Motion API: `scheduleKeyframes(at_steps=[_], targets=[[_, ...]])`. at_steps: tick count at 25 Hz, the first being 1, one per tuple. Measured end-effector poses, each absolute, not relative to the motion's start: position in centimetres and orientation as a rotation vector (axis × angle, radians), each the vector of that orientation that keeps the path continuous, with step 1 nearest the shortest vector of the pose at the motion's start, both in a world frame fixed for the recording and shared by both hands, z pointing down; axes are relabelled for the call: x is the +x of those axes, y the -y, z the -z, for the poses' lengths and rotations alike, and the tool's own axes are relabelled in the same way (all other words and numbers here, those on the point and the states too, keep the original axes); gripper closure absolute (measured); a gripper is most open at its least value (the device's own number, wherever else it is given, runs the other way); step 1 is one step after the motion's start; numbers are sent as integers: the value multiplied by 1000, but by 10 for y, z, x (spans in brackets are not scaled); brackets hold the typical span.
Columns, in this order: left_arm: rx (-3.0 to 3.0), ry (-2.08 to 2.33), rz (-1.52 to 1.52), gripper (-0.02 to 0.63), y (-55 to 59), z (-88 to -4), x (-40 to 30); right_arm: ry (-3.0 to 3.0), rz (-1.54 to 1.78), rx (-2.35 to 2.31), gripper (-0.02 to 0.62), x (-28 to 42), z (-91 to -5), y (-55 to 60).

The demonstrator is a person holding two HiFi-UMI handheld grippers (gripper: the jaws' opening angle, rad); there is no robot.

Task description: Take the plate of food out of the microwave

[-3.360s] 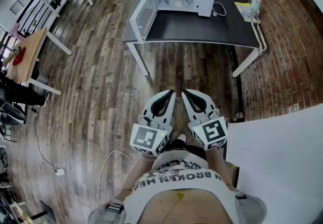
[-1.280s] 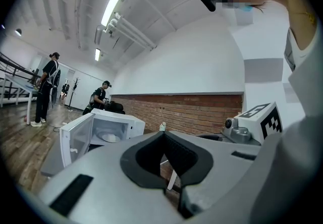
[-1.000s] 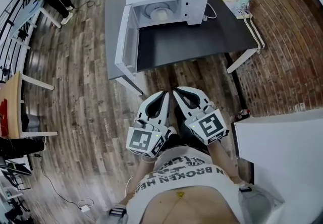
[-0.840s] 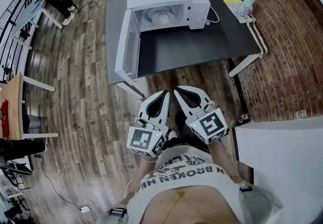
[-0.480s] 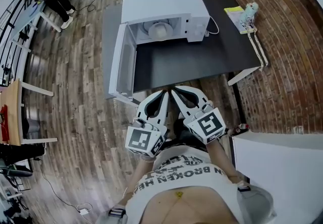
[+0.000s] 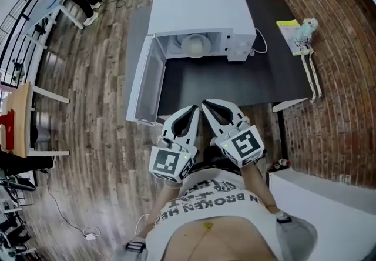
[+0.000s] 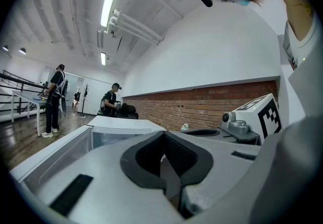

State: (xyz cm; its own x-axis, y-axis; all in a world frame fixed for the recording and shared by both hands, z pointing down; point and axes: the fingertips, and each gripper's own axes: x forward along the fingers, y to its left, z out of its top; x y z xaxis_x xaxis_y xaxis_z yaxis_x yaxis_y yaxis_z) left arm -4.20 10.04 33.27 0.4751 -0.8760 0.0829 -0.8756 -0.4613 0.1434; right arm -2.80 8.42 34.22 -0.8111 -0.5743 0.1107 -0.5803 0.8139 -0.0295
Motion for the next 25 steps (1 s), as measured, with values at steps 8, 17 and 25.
scheduleKeyframes(at_steps=[8,17,25], targets=[[2484,1636,3,600,-73,-336,-33,2918,-91,830,586,-12,-347,-60],[2418,1664,-24,600,-61,-349,-27,2924,-114,816,587,5,-351,-48],[2519,1538,-68,600,-40,-349,-2,2890,-144,950,586,26,-356,-33]])
